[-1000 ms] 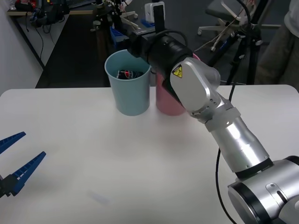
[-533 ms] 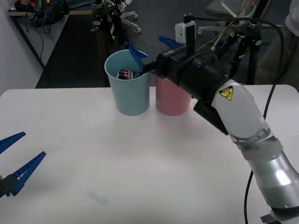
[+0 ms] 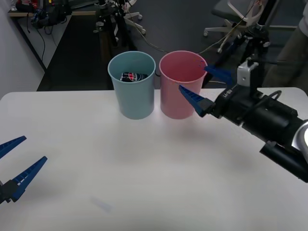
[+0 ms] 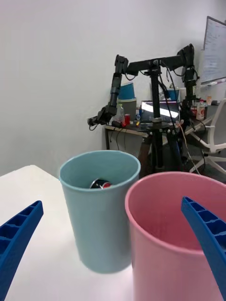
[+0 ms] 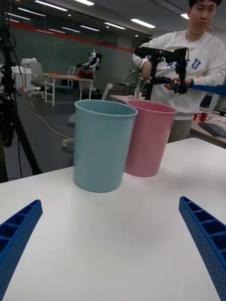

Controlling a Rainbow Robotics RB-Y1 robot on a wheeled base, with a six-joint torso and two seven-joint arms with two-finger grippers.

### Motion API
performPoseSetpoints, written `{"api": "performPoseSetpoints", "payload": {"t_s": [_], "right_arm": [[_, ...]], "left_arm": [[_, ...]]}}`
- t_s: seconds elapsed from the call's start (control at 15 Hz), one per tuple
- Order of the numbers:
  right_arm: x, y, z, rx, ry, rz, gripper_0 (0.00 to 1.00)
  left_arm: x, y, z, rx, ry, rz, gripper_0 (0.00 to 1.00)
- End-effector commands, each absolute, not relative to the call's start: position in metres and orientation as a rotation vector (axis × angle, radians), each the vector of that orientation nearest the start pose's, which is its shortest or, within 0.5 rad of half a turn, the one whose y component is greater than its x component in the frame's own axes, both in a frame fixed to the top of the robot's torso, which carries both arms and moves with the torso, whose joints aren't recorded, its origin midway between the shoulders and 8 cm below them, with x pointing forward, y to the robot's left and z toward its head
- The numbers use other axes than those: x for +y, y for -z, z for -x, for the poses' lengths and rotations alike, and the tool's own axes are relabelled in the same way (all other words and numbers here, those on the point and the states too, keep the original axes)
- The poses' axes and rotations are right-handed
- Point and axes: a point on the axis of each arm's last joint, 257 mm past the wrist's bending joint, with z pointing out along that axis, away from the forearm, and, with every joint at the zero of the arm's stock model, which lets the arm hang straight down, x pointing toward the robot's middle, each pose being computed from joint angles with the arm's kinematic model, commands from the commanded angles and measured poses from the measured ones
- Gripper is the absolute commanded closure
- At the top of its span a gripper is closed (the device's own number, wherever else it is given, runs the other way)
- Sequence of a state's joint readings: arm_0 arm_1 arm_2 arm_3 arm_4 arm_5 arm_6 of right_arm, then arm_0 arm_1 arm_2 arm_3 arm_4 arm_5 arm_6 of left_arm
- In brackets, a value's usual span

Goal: Grasp the object on the table and drop it into the matching bin: aluminum can to the light blue bin, PET bottle to the pink bin.

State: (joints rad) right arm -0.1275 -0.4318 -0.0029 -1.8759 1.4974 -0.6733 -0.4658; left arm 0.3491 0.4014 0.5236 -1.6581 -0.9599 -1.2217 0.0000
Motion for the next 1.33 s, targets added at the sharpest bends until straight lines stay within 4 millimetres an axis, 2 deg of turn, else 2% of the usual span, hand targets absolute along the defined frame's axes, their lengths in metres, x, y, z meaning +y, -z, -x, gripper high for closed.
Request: {"api": "performPoseSetpoints", "payload": {"t_s": [0.07, 0.2, 0.53, 0.93, 1.13, 1.33], "right_arm": [[-0.163, 0.090, -0.470, 1.381, -0.534, 0.676, 0.00], [-0.196, 0.104, -0.449, 1.395, -0.514, 0.689, 0.00], [-0.258, 0.130, -0.399, 1.406, -0.505, 0.681, 0.00], [-0.324, 0.170, -0.371, 1.435, -0.438, 0.648, 0.00], [-0.335, 0.177, -0.364, 1.459, -0.423, 0.625, 0.00], [-0.338, 0.177, -0.363, 1.464, -0.423, 0.618, 0.00]], "left_arm": [[0.330, 0.169, -0.342, 1.441, 0.567, -0.465, 0.00], [0.330, 0.169, -0.342, 1.441, 0.567, -0.465, 0.00], [0.330, 0.169, -0.342, 1.441, 0.567, -0.465, 0.00], [0.330, 0.169, -0.342, 1.441, 0.567, -0.465, 0.00], [0.330, 0.169, -0.342, 1.441, 0.567, -0.465, 0.00], [0.330, 0.169, -0.342, 1.441, 0.567, -0.465, 0.00]]}}
